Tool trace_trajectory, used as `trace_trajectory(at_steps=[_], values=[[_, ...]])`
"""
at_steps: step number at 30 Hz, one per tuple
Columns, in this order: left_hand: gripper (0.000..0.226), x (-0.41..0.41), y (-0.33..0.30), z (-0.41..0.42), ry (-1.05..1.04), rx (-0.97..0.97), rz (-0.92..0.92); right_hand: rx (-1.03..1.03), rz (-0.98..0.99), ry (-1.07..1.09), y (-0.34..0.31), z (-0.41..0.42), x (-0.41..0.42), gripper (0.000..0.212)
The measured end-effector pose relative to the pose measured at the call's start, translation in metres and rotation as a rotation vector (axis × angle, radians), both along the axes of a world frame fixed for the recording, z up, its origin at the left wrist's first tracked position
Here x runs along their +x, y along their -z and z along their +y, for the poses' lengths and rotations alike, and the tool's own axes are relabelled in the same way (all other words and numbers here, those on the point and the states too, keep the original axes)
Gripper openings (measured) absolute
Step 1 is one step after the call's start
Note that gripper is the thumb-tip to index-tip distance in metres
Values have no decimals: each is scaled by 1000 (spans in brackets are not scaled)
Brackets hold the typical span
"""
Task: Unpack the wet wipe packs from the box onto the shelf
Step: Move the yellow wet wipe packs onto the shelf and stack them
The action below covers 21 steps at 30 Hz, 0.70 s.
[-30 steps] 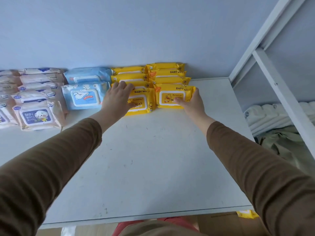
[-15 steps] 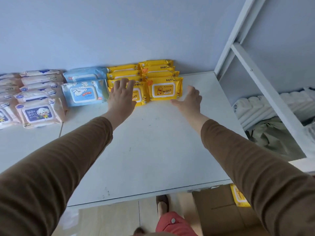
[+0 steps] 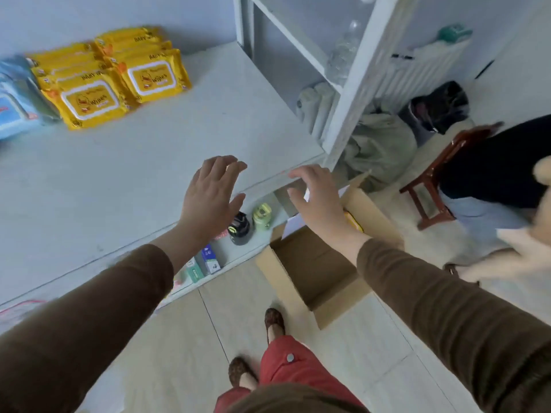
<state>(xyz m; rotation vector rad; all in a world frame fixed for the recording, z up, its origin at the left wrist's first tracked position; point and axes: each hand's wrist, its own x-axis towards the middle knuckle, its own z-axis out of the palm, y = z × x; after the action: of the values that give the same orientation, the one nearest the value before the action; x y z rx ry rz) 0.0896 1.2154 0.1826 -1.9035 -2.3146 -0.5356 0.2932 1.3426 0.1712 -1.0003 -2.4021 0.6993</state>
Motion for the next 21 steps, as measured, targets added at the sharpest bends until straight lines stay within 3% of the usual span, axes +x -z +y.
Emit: trace_trajectory(at_steps=[7,13,21], values=[[52,132,57,58,128,-149,-21,-252,-148,256,63,50,150,23],[57,227,140,144,171,-465,-66,-716,-172,484,148,127,241,36],[54,277,285,243,147,-758,-56,-1117,-96,614,283,220,274,46]])
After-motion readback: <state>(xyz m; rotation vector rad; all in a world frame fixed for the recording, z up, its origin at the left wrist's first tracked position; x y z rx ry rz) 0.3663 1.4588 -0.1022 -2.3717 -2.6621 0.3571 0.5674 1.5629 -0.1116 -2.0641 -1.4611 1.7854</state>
